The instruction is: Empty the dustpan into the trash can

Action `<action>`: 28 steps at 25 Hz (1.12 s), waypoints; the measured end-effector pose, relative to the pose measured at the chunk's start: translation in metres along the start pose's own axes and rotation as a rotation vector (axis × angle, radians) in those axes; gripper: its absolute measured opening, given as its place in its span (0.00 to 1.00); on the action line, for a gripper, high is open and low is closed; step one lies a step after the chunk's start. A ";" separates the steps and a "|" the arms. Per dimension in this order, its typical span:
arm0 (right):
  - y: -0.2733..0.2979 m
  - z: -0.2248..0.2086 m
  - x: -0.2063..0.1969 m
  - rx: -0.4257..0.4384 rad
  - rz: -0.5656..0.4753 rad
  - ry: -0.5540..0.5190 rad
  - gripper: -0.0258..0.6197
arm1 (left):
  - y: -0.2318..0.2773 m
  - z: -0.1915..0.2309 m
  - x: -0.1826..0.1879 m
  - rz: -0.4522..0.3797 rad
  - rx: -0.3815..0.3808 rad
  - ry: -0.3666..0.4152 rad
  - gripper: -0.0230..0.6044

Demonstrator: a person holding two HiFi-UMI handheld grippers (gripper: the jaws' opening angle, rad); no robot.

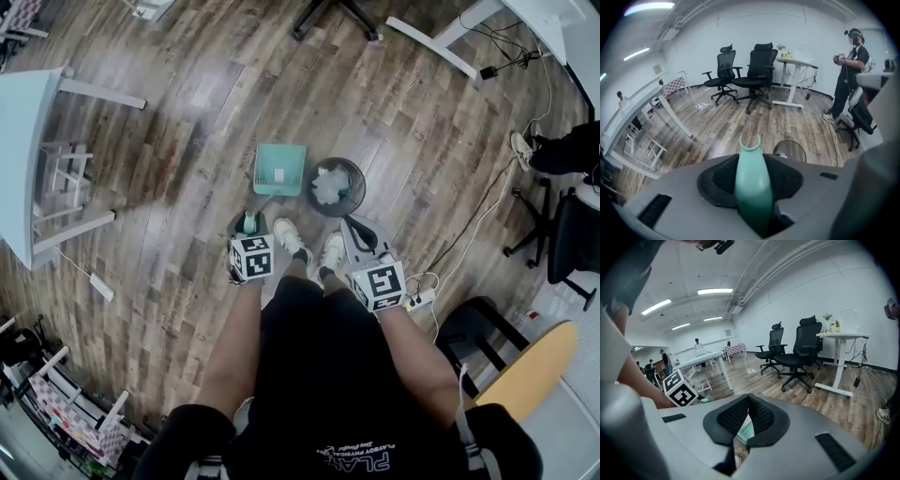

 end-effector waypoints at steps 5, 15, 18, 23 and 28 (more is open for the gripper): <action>-0.014 -0.001 0.005 0.001 -0.038 -0.012 0.08 | -0.023 0.000 0.002 -0.097 0.006 -0.066 0.32; -0.053 0.008 0.009 0.051 -0.131 -0.071 0.08 | -0.126 -0.020 0.006 -0.322 0.048 -0.108 0.31; -0.065 0.014 0.009 0.058 -0.148 -0.090 0.08 | -0.158 -0.030 0.014 -0.397 0.027 -0.094 0.17; -0.088 0.025 0.013 0.036 -0.188 -0.112 0.08 | -0.201 -0.049 0.018 -0.496 -0.048 -0.018 0.08; -0.112 0.041 0.014 -0.009 -0.240 -0.127 0.08 | -0.234 -0.063 0.003 -0.568 -0.127 0.047 0.08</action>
Point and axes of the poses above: the fingertips, and each gripper's own axes: y forward along the fingers, z to its left, x out of its top, the point moved 8 cm from there along -y, backward along the fingers, and after that the axes turned 13 degrees about z, right-handed, at the moved point
